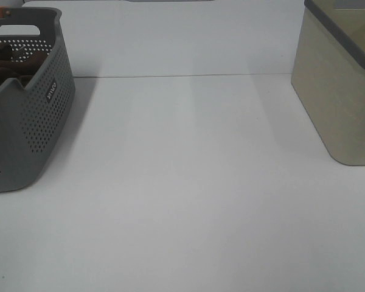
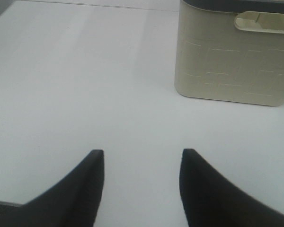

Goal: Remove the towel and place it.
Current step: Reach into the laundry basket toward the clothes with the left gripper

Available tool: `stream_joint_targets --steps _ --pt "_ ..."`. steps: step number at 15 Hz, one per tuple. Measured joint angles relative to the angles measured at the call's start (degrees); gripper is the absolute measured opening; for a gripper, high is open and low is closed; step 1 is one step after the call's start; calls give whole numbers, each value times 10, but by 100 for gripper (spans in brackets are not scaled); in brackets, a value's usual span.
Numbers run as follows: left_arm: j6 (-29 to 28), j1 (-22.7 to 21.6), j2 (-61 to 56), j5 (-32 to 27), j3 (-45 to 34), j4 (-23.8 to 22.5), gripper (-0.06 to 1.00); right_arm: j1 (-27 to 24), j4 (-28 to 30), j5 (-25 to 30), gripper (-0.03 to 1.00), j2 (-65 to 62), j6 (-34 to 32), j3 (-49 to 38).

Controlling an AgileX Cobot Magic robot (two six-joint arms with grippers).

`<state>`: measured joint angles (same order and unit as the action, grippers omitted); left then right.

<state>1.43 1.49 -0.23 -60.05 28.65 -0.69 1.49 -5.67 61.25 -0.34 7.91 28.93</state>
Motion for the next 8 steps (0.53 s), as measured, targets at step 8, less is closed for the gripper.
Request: stream_joint_targets --steps 8 --pt "0 0 0 0 0 0 80 0 0 0 48 0 0 0"
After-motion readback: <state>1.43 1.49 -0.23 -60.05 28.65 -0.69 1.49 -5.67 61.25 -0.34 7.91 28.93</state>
